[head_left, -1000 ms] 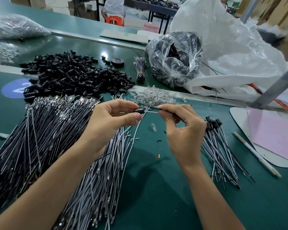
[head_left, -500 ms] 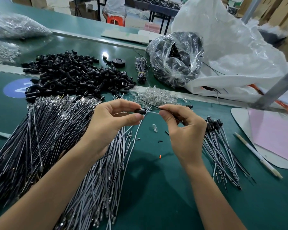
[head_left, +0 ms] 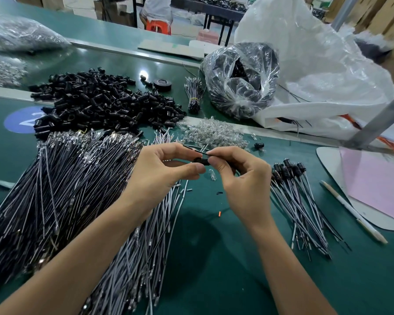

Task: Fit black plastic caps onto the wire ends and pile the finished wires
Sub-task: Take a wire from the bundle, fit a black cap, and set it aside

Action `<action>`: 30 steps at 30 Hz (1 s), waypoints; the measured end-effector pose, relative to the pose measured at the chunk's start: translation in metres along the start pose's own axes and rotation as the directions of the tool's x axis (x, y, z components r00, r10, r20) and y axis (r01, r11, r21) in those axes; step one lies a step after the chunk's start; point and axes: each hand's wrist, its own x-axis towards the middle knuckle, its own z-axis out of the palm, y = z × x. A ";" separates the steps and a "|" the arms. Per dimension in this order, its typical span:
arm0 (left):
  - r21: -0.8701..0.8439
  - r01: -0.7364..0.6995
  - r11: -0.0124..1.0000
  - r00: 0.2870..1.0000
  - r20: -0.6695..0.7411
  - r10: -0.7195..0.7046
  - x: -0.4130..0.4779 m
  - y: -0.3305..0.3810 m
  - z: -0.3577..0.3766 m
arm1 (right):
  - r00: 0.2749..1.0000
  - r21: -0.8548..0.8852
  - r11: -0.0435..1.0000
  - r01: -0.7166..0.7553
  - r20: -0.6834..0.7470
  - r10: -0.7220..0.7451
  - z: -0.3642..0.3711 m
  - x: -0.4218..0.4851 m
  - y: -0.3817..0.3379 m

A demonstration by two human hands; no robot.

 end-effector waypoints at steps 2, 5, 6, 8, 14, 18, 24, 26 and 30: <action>-0.007 0.006 1.000 1.000 -0.002 -0.006 0.000 0.000 0.000 | 1.000 0.023 1.000 -0.002 -0.004 0.002 0.000 0.000 0.000; -0.061 0.008 0.998 1.000 0.007 -0.007 0.001 0.000 0.001 | 0.999 0.043 0.999 0.016 -0.030 -0.015 0.001 0.000 -0.001; -0.074 0.006 0.997 1.000 0.009 -0.005 0.001 -0.001 0.002 | 0.999 0.061 0.998 0.014 -0.040 -0.011 0.001 0.000 -0.001; -0.071 0.002 0.997 1.000 0.012 -0.001 0.001 -0.001 0.001 | 0.999 0.111 0.994 0.004 -0.042 0.001 0.000 0.001 -0.001; -0.082 0.001 0.997 1.000 0.030 0.002 -0.001 -0.003 0.005 | 0.998 0.198 0.978 -0.059 -0.003 0.061 0.003 -0.001 0.000; -0.213 0.042 0.976 0.998 0.049 -0.032 0.001 -0.004 0.006 | 0.998 0.258 0.964 -0.067 -0.003 0.071 0.003 0.001 0.001; -0.364 0.097 0.926 0.995 0.024 -0.095 0.005 -0.005 0.003 | 0.998 0.310 0.949 -0.059 0.022 0.054 0.005 0.000 -0.003; -0.394 0.114 0.912 0.993 0.022 -0.115 0.005 -0.006 0.004 | 0.998 0.322 0.945 -0.056 0.031 0.048 0.005 0.000 -0.003; -0.461 0.105 0.881 0.991 -0.021 -0.129 0.005 -0.004 0.004 | 0.998 0.322 0.945 -0.052 -0.019 0.061 0.003 0.001 -0.005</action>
